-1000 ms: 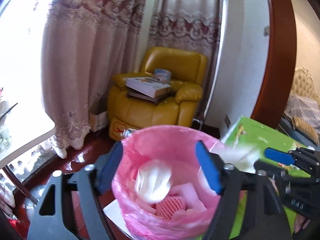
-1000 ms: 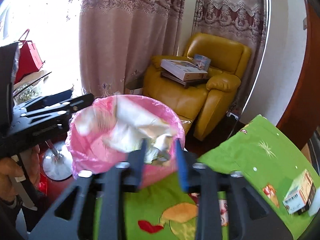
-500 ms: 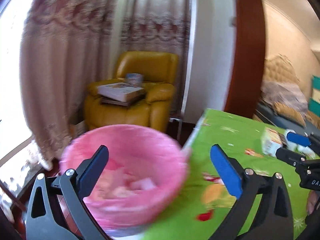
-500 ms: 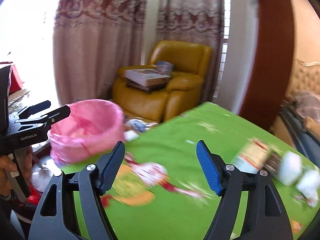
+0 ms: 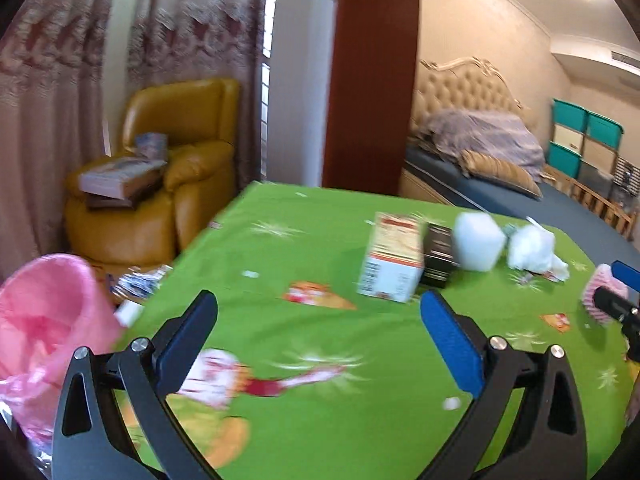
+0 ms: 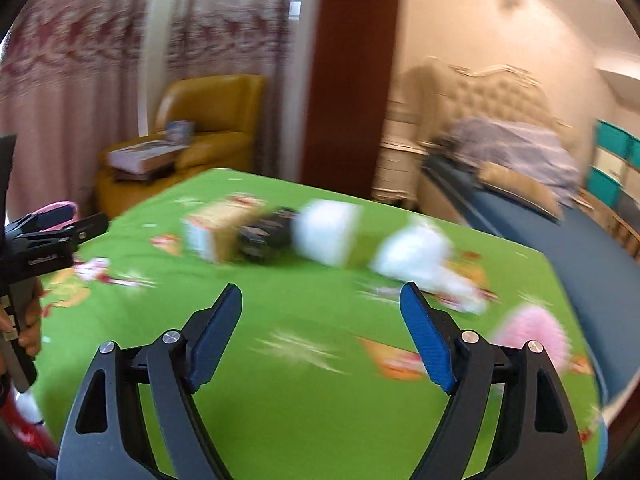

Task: Collect trash
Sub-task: 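Move both tools back over the table toward the foam items, then grasp the white foam block with the left tool while the right tool grasps the pink foam net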

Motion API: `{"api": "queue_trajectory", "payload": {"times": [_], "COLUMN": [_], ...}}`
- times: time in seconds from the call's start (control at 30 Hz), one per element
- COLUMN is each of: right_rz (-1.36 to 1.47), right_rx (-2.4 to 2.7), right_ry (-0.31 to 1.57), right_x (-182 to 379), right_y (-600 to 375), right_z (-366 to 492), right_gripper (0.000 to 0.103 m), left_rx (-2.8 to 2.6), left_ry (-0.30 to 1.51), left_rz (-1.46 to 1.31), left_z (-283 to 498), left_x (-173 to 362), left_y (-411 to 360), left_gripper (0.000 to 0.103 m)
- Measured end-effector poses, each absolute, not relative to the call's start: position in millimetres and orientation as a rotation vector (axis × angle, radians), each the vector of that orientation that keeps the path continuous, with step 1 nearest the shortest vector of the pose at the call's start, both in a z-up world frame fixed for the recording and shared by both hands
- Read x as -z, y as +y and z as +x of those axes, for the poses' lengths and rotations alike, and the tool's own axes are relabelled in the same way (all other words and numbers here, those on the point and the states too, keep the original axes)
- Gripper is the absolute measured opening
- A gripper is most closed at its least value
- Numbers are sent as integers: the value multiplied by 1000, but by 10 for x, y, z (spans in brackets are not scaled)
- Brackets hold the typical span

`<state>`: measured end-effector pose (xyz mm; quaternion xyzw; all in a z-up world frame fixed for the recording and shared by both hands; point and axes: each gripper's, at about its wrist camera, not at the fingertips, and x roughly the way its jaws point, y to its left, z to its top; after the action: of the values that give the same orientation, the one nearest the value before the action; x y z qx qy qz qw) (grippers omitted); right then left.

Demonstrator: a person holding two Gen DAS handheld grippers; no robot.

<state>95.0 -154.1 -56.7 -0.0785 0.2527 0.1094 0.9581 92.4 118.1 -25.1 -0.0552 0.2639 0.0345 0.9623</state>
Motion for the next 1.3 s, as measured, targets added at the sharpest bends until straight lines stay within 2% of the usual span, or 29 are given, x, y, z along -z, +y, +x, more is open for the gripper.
{"api": "queue_trajectory", "payload": {"times": [0.3,0.7,0.77,0.8,0.83,0.93,1.03,1.3], "right_rz": [-65,-68,-71,-69,-65,-29,-18,17], "right_rx": [0,16,16,9,5,-19,-41,-58], "right_ry": [579,705,723,729,729,714,684,650], "right_x": [716,1057,1082,1104,1114,1133,1107,1049], "right_y": [-2740,-2835,-2833,-2841,-2840,-2856,-2830,-2815], "right_z": [1050,1530,1573,1582,1578,1544,1491,1394], "right_gripper": [80,79,77,73,62,47,42,42], "left_rx": [-6,21,25,30,34,54,80,130], "left_ry": [574,654,647,642,639,633,638,608], "left_rz": [-116,-91,-95,-94,-91,-98,-93,-46], "left_z": [1242,1531,1536,1529,1526,1536,1620,2209], "left_x": [345,582,583,583,584,568,535,406], "left_y": [592,305,307,304,294,254,132,-411], "left_gripper": [98,98,98,98,98,98,98,97]}}
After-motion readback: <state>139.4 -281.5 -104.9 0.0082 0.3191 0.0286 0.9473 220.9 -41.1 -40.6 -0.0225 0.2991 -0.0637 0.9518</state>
